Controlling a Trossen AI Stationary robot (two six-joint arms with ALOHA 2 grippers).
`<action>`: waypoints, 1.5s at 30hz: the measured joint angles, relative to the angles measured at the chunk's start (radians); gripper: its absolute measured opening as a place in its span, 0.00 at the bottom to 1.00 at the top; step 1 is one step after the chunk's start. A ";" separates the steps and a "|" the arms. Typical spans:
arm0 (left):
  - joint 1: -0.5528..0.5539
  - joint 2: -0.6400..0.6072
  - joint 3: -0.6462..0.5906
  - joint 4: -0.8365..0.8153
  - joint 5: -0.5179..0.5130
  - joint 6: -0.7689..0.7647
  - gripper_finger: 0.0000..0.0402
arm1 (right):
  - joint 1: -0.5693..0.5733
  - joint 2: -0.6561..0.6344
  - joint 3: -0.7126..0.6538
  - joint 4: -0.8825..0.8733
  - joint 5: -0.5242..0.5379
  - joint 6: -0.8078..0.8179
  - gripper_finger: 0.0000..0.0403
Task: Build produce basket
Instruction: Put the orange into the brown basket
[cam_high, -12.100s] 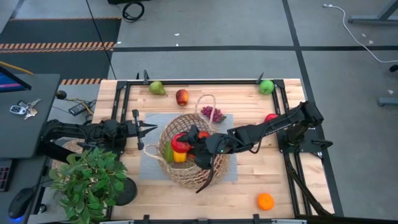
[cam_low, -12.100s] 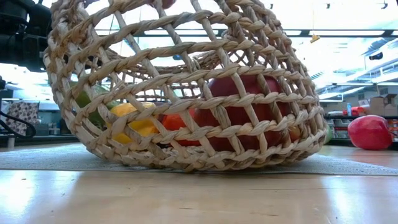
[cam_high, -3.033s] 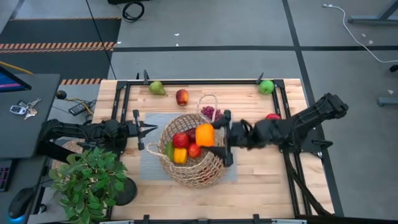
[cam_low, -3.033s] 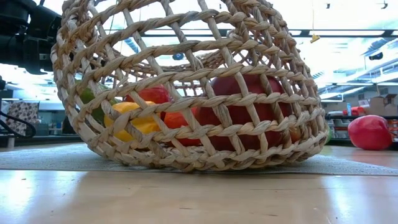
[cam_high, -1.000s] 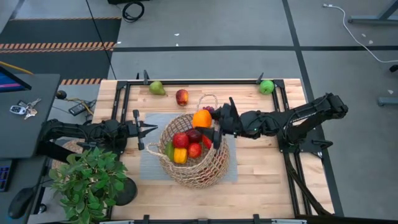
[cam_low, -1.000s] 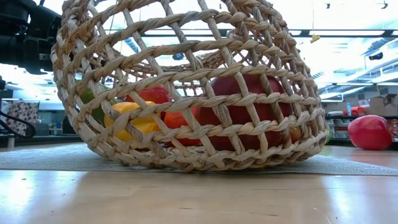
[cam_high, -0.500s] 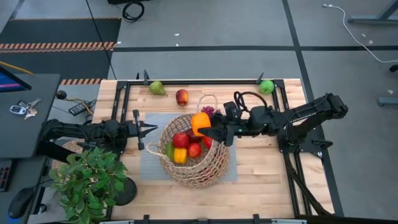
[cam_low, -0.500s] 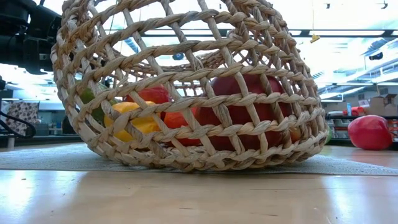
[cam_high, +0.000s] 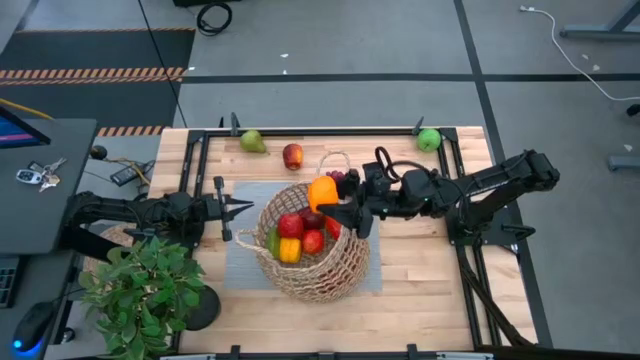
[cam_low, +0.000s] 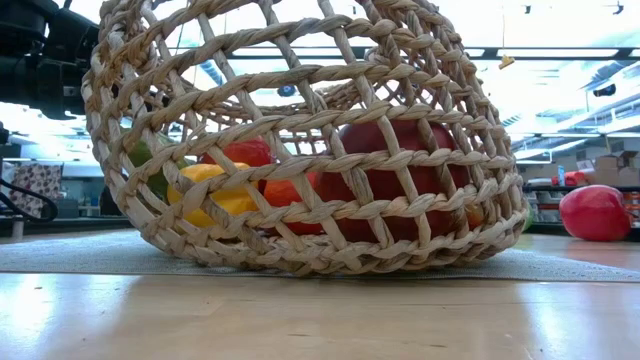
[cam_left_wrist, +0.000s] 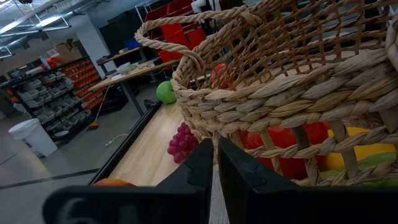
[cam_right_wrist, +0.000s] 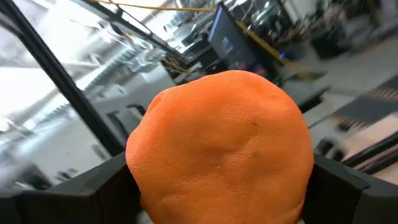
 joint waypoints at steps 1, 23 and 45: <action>0.000 0.000 0.000 0.000 0.000 0.000 0.09 | -0.008 0.000 0.000 -0.005 -0.003 -0.032 0.86; 0.000 0.000 0.000 0.000 0.000 0.000 0.08 | -0.103 0.440 0.296 -0.263 -0.211 -0.273 0.86; 0.000 0.000 0.000 0.000 0.000 0.000 0.08 | -0.104 0.639 0.439 -0.785 -0.120 -0.367 0.86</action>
